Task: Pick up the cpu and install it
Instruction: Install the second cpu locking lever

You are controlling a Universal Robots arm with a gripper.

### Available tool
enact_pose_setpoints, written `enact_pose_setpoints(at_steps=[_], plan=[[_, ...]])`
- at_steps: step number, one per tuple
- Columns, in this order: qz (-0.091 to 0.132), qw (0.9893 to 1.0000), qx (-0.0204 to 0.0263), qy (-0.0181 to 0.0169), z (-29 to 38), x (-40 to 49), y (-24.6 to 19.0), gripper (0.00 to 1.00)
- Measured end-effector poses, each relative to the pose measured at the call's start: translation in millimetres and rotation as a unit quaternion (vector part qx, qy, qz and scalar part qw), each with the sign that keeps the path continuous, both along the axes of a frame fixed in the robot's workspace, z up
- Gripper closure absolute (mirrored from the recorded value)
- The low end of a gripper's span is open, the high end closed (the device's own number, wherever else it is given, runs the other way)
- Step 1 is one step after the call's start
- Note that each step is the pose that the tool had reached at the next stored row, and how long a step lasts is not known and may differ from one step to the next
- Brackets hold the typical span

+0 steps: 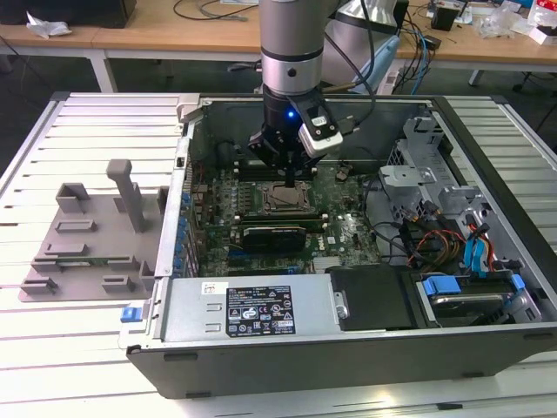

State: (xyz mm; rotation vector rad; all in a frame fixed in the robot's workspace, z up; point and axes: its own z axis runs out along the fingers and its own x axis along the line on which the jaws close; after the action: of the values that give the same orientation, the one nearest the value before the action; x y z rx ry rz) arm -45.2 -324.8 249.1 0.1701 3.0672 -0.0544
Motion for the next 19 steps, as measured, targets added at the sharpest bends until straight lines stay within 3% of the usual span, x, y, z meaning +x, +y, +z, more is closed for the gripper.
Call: enact_pose_setpoints(at_steps=[11, 15, 16, 19], plan=[[0.000, 1.0000, 0.0000, 0.0000, 0.0, 0.0, -2.1, 0.89], [0.000, 1.0000, 0.0001, 0.0000, 0.0, 0.0, -5.1, 0.89], [0.000, 1.0000, 0.0008, 0.0000, 0.0, -0.1, -7.2, 0.89], [0.000, 1.0000, 0.0065, 0.0000, -0.1, 0.0, -20.0, 0.89]])
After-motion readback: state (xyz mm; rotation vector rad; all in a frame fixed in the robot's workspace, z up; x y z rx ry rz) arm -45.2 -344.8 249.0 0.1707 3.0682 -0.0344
